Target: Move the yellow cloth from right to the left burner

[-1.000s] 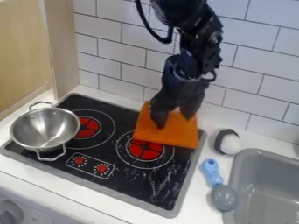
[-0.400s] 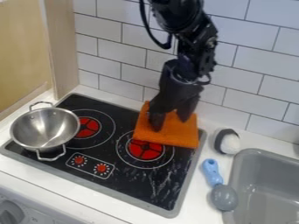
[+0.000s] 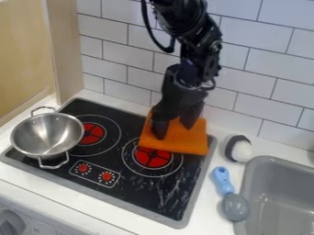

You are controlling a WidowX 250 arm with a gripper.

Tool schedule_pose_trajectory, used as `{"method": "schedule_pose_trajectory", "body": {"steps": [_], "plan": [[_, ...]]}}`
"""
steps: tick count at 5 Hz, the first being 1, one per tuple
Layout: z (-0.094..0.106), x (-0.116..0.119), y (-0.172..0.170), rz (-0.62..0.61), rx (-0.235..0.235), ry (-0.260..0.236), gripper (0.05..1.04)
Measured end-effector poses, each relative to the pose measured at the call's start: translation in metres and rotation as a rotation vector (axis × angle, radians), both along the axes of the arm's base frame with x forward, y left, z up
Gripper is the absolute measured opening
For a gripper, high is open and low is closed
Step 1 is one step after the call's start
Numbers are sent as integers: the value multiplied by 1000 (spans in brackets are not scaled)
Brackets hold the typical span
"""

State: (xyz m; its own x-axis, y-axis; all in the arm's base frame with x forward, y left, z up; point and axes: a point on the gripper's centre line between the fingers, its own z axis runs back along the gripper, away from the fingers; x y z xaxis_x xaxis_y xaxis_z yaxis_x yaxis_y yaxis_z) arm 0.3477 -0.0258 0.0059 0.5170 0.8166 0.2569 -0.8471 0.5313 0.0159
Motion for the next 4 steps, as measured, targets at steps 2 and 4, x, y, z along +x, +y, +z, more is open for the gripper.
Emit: {"method": "schedule_pose_trajectory", "body": {"steps": [2, 4], "plan": [[-7, -22, 6, -3, -7, 34, 999], [-9, -30, 6, 10, -19, 47, 999]]}}
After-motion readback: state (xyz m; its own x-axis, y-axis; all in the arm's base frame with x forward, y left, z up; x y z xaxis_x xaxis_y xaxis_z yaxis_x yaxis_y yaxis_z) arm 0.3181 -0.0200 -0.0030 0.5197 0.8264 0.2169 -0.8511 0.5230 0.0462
